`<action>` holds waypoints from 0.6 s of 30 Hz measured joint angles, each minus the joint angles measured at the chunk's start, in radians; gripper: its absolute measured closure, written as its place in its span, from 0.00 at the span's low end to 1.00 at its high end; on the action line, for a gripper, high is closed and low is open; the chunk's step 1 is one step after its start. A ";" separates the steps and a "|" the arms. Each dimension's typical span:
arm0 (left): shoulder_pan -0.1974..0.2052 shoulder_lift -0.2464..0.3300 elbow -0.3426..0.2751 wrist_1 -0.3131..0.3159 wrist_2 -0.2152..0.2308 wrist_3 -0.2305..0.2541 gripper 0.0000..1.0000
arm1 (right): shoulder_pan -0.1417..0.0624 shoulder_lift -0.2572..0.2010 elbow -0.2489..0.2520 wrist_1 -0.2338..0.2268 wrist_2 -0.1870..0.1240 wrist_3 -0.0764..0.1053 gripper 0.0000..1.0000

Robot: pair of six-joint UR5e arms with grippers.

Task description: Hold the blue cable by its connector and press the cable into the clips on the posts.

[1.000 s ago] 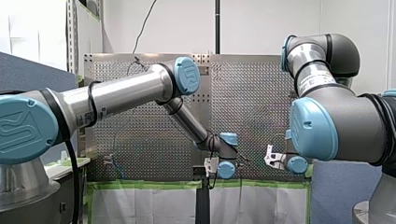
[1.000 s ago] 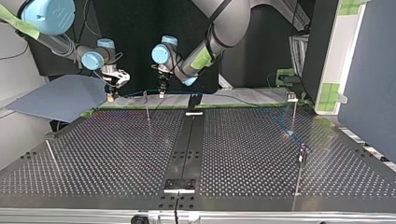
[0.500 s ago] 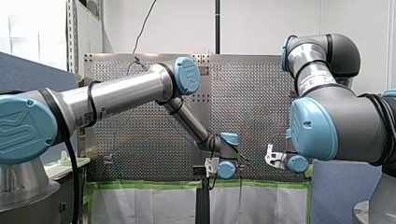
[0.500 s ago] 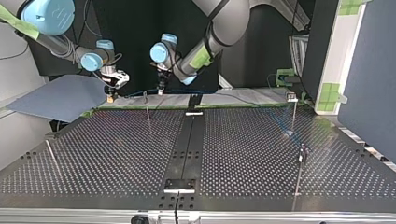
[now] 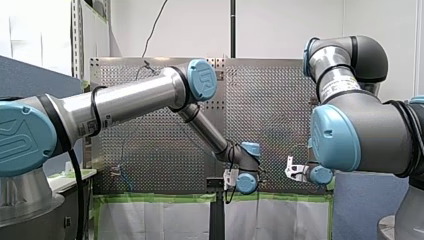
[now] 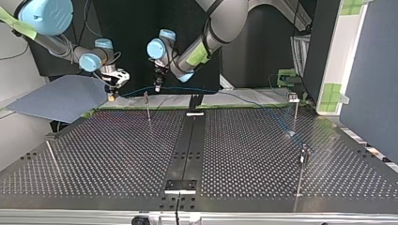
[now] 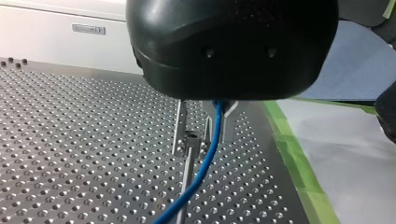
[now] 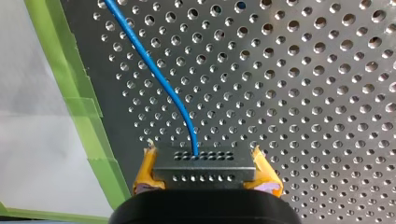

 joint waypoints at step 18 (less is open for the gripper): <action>0.015 0.000 0.037 -0.016 0.005 -0.002 1.00 | -0.036 -0.029 0.000 -0.024 -0.069 0.041 1.00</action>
